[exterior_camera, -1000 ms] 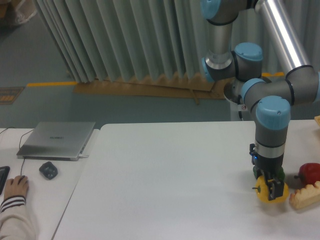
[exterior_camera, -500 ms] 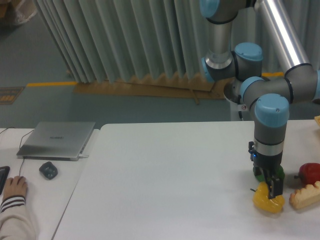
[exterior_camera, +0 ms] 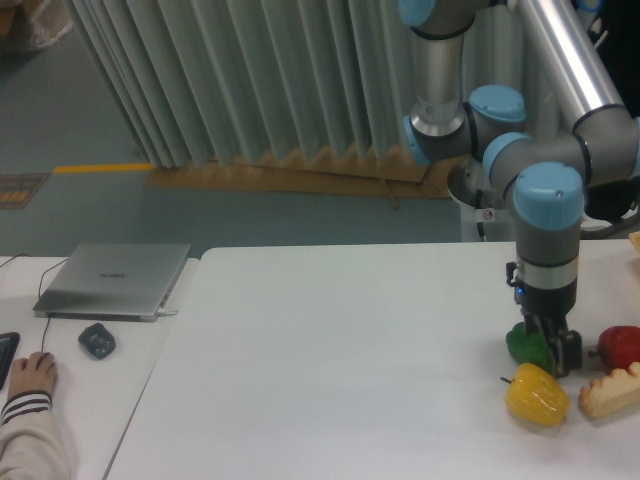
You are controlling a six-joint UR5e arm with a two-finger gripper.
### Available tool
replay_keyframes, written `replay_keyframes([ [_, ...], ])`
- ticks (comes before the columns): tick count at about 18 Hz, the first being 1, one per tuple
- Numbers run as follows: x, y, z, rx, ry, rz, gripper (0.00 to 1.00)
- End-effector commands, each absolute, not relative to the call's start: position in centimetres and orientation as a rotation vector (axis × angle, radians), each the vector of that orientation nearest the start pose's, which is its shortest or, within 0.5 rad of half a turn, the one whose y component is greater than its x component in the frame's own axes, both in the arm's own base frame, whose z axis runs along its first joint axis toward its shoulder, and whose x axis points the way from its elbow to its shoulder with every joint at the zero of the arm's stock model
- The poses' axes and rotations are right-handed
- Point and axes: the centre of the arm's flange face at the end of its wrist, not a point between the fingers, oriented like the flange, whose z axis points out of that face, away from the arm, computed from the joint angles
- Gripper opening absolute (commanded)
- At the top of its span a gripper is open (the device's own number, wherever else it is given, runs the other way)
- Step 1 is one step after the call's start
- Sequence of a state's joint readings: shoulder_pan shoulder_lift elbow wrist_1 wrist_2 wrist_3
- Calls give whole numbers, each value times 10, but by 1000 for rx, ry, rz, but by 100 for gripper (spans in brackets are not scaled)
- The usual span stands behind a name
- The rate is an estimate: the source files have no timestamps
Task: Place the yellow pepper on the table
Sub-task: 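Open the gripper to release the yellow pepper, then raise the open gripper up away from the yellow pepper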
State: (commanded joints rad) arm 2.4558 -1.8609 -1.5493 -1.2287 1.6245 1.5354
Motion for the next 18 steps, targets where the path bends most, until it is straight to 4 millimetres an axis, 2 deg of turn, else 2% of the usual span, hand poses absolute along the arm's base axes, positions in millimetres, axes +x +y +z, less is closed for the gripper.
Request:
replay_keyframes([
  [4, -388, 468, 393, -2975, 1094, 131, 100],
  [6, -381, 462, 409, -2946, 1163, 151, 100],
  [10, -362, 453, 440, -2949, 1188, 92, 100],
  [11, -360, 453, 441, -2945, 1190, 66, 100],
  [13, -342, 457, 444, -2927, 1226, 1, 100],
  [15, -317, 453, 459, -2904, 1250, -51, 100],
  [16, -309, 451, 457, -2893, 1253, -98, 100],
  [18, -282, 453, 470, -2873, 1289, -100, 100],
])
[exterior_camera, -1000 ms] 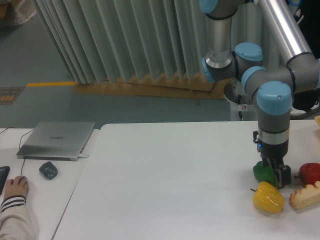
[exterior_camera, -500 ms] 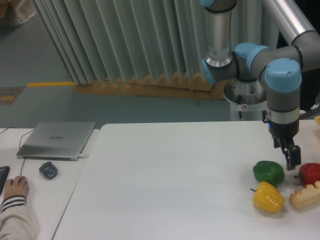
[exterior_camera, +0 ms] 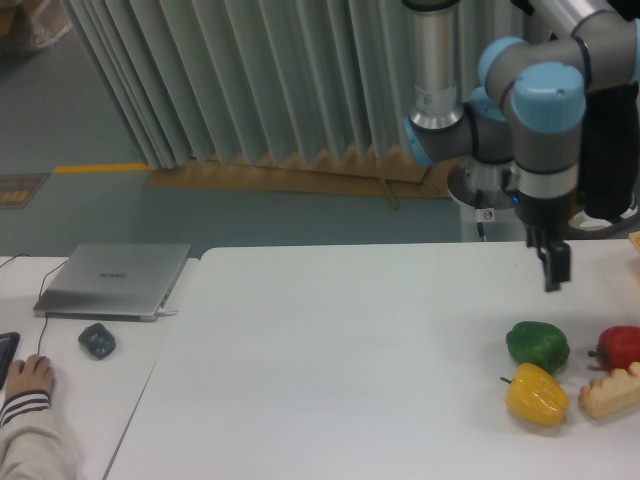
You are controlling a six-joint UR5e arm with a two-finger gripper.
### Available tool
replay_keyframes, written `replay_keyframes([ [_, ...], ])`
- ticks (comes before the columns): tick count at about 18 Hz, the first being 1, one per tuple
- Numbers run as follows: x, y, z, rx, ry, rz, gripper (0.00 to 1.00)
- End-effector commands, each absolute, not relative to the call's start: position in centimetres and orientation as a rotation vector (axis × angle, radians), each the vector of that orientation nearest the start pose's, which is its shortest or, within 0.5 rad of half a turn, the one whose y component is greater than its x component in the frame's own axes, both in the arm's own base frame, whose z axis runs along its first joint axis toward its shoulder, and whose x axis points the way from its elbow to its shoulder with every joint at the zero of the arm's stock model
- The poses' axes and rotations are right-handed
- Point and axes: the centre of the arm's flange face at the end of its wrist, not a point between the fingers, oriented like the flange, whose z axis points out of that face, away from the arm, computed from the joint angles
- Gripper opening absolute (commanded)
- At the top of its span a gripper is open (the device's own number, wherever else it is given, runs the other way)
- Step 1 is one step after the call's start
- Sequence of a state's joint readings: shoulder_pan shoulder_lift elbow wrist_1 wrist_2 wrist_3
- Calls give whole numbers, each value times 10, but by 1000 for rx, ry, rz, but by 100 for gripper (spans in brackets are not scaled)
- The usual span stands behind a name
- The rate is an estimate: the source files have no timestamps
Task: Place the yellow pepper on the table
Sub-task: 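Raise the open gripper up away from the yellow pepper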
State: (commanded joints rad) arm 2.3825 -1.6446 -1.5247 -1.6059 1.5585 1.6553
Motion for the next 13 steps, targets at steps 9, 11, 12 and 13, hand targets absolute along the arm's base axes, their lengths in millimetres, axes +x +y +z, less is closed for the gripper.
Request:
replay_keyframes([
  [9, -241, 456, 480, -2870, 1313, -130, 100],
  [11, -242, 456, 479, -2868, 1323, -126, 100],
  [12, -242, 456, 479, -2868, 1323, -126, 100],
  [13, -244, 456, 479, -2869, 1321, -126, 100],
])
